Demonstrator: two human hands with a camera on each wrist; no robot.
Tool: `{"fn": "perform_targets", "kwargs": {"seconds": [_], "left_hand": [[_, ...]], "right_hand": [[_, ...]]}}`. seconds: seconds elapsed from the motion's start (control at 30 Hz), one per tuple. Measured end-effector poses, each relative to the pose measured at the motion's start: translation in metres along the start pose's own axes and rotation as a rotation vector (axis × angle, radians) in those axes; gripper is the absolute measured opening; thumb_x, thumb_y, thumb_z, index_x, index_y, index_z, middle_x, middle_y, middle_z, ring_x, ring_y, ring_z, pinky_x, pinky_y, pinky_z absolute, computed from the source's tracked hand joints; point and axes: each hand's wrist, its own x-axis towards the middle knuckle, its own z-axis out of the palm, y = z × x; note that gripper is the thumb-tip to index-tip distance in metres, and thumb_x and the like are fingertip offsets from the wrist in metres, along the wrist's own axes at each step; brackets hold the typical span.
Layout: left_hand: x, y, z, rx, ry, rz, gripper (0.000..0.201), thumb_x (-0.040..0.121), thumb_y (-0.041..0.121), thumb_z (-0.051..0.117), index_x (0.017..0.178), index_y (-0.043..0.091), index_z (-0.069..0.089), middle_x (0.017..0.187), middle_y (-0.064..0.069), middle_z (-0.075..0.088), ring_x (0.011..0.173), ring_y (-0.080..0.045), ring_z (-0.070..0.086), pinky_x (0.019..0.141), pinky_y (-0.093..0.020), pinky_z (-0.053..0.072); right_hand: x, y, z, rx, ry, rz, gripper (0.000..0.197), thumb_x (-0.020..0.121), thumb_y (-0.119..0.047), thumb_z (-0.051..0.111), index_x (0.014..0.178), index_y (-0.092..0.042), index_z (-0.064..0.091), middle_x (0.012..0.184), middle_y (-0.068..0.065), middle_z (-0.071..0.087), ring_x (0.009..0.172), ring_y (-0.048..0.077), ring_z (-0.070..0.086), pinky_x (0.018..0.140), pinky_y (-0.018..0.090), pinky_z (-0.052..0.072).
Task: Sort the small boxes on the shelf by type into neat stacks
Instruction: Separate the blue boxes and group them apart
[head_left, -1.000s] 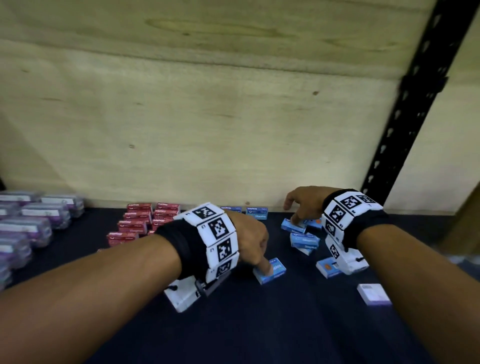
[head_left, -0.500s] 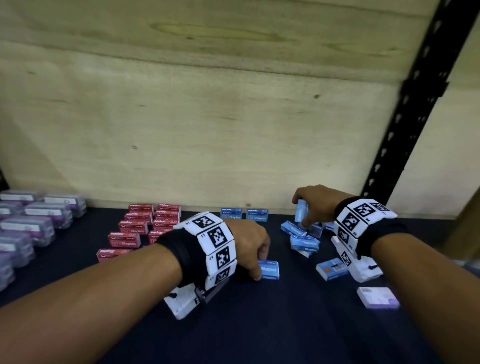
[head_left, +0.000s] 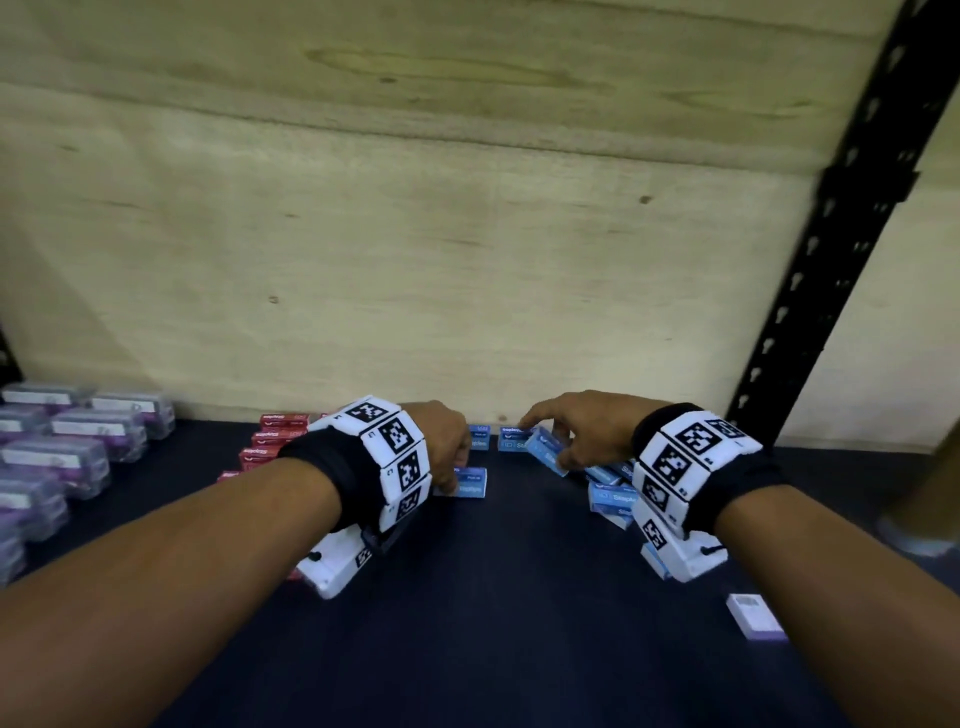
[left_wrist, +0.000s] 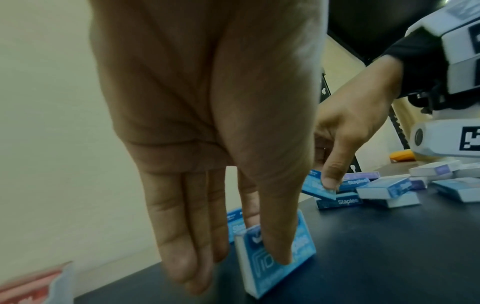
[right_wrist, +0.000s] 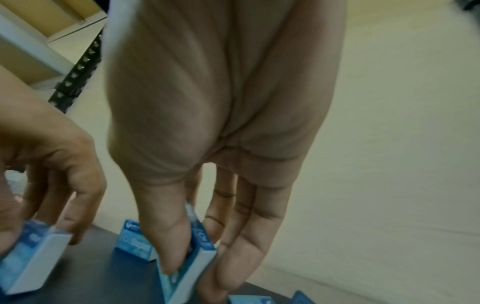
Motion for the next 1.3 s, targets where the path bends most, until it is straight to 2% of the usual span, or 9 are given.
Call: {"fn": "perform_targets", "kwargs": {"seconds": [0.1, 0.2, 0.33, 0.6, 0.67, 0.8, 0.93, 1.1, 1.3], "left_hand": [[0.006, -0.004, 0.007, 0.049, 0.006, -0.064, 0.022, 0.088, 0.031, 0.071, 0.09, 0.021, 0.051, 0.088, 0.0, 0.051, 0.078, -0.019, 0.046, 0.067, -0.028, 0.037], [0.008, -0.008, 0.009, 0.072, 0.022, -0.055, 0.024, 0.091, 0.025, 0.066, 0.084, 0.019, 0.043, 0.083, -0.002, 0.043, 0.071, -0.017, 0.042, 0.055, -0.018, 0.035], [0.009, -0.006, 0.01, 0.152, 0.1, -0.031, 0.014, 0.095, 0.02, 0.058, 0.096, 0.018, 0.044, 0.095, -0.002, 0.045, 0.083, -0.018, 0.042, 0.071, -0.023, 0.036], [0.021, -0.001, 0.0, 0.23, 0.019, -0.03, 0.022, 0.095, 0.027, 0.06, 0.097, 0.015, 0.041, 0.096, -0.001, 0.044, 0.077, -0.017, 0.044, 0.048, -0.02, 0.024], [0.021, 0.0, 0.0, 0.241, 0.027, -0.018, 0.021, 0.096, 0.027, 0.059, 0.098, 0.016, 0.041, 0.096, -0.001, 0.045, 0.083, -0.018, 0.044, 0.049, -0.021, 0.027], [0.023, 0.002, 0.001, 0.213, 0.037, 0.026, 0.02, 0.096, 0.027, 0.06, 0.102, 0.018, 0.043, 0.099, -0.001, 0.05, 0.086, -0.018, 0.047, 0.07, -0.026, 0.035], [0.024, 0.0, 0.0, 0.161, 0.024, 0.042, 0.03, 0.094, 0.027, 0.062, 0.119, 0.013, 0.055, 0.113, -0.007, 0.061, 0.09, -0.019, 0.05, 0.074, -0.027, 0.038], [0.022, 0.0, 0.0, 0.2, 0.03, 0.006, 0.029, 0.095, 0.028, 0.061, 0.117, 0.011, 0.056, 0.103, -0.004, 0.056, 0.088, -0.021, 0.051, 0.072, -0.028, 0.038], [0.023, 0.002, 0.0, 0.245, 0.028, -0.006, 0.018, 0.095, 0.028, 0.06, 0.106, 0.018, 0.049, 0.098, -0.003, 0.052, 0.085, -0.019, 0.049, 0.069, -0.026, 0.036]], "right_hand": [[0.007, -0.007, 0.003, 0.018, 0.01, 0.048, 0.043, 0.088, -0.021, 0.072, 0.127, -0.019, 0.055, 0.107, -0.003, 0.058, 0.094, 0.017, 0.055, 0.078, 0.028, 0.041], [0.012, -0.01, 0.006, 0.012, 0.005, 0.05, 0.034, 0.088, -0.021, 0.073, 0.12, -0.017, 0.061, 0.107, -0.001, 0.059, 0.093, 0.017, 0.053, 0.078, 0.027, 0.04], [0.016, -0.012, 0.008, -0.002, 0.01, 0.057, 0.03, 0.09, -0.021, 0.071, 0.118, -0.02, 0.061, 0.121, 0.002, 0.062, 0.097, 0.018, 0.055, 0.081, 0.027, 0.041], [0.015, -0.015, 0.008, -0.018, 0.014, 0.053, 0.03, 0.09, -0.031, 0.07, 0.117, -0.023, 0.06, 0.113, -0.001, 0.06, 0.09, 0.017, 0.053, 0.077, 0.027, 0.04], [0.015, -0.017, 0.007, 0.004, 0.017, 0.054, 0.026, 0.089, -0.031, 0.071, 0.112, -0.025, 0.061, 0.097, -0.005, 0.059, 0.081, 0.016, 0.056, 0.074, 0.027, 0.042], [0.017, -0.022, 0.008, 0.013, 0.028, 0.038, 0.02, 0.089, -0.029, 0.071, 0.105, -0.022, 0.061, 0.072, -0.01, 0.055, 0.063, 0.01, 0.054, 0.059, 0.025, 0.042], [0.018, -0.027, 0.009, -0.004, 0.04, 0.028, 0.017, 0.091, -0.026, 0.069, 0.103, -0.02, 0.059, 0.068, -0.01, 0.052, 0.059, 0.005, 0.048, 0.055, 0.021, 0.037], [0.016, -0.025, 0.009, 0.021, 0.01, 0.068, 0.021, 0.09, -0.028, 0.071, 0.107, -0.02, 0.062, 0.068, -0.008, 0.059, 0.064, 0.01, 0.058, 0.06, 0.024, 0.044], [0.017, -0.029, 0.01, -0.031, 0.023, 0.036, 0.02, 0.092, -0.025, 0.067, 0.109, -0.018, 0.058, 0.068, -0.009, 0.051, 0.06, 0.006, 0.047, 0.054, 0.021, 0.035]]}}
